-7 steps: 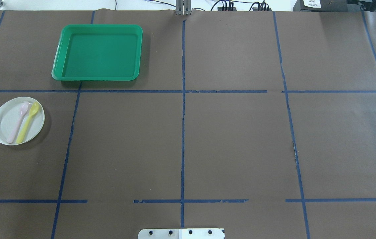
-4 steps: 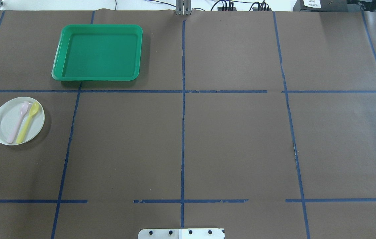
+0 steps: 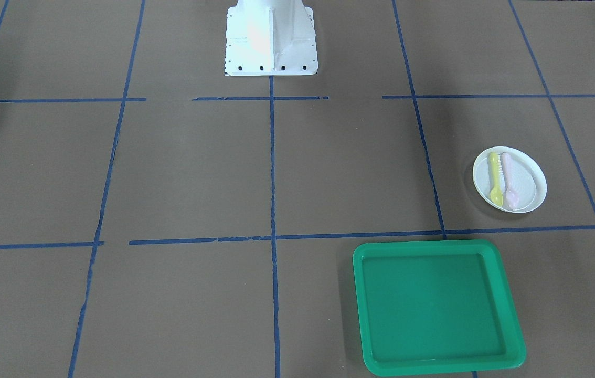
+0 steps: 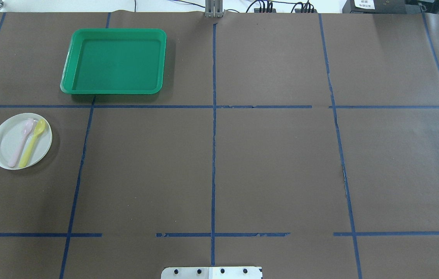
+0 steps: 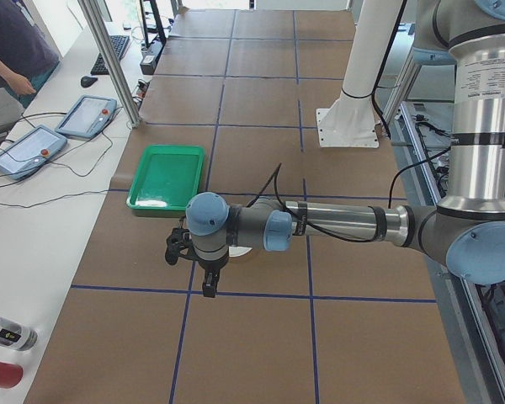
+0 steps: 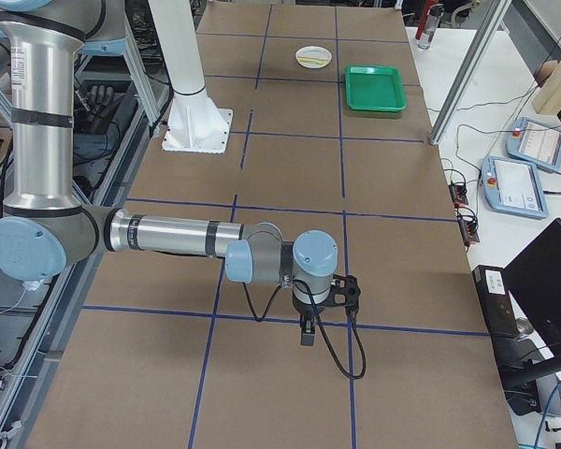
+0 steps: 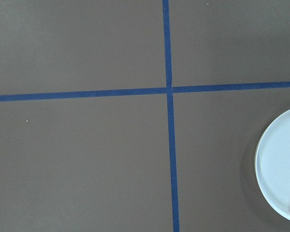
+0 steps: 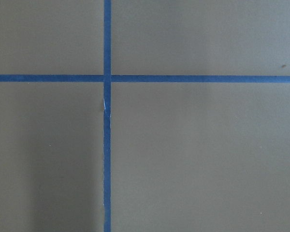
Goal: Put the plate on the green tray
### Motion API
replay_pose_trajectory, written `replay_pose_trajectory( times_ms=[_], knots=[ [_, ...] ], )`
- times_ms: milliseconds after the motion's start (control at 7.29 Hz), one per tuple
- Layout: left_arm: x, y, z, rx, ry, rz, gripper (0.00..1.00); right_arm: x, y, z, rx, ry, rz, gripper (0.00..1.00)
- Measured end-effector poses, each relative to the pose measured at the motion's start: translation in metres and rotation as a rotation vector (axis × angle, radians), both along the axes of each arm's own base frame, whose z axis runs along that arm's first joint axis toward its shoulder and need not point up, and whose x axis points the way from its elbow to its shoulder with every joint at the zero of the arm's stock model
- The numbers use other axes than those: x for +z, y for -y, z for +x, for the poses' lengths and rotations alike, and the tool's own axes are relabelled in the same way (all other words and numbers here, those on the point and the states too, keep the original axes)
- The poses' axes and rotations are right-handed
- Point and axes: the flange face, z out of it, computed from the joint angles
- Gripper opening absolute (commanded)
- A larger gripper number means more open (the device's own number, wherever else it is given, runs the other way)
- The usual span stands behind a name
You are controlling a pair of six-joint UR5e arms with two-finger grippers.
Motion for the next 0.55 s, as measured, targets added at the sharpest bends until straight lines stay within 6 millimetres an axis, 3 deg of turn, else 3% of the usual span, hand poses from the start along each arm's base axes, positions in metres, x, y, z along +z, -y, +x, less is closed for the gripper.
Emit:
replay_pose_trajectory(
  times_ms=[137,275,549],
  knots=[
    [-0.009,0.005,0.013,-0.018,-0.005,0.001,1.00,0.000,0.000,0.000,0.000,0.000,0.000,1.00],
    [-0.016,0.010,0.039,-0.037,-0.017,0.000,1.00,0.000,0.000,0.000,0.000,0.000,0.000,1.00],
    [0.000,0.014,0.095,-0.053,-0.016,0.005,1.00,0.000,0.000,0.000,0.000,0.000,-0.001,1.00]
  ],
)
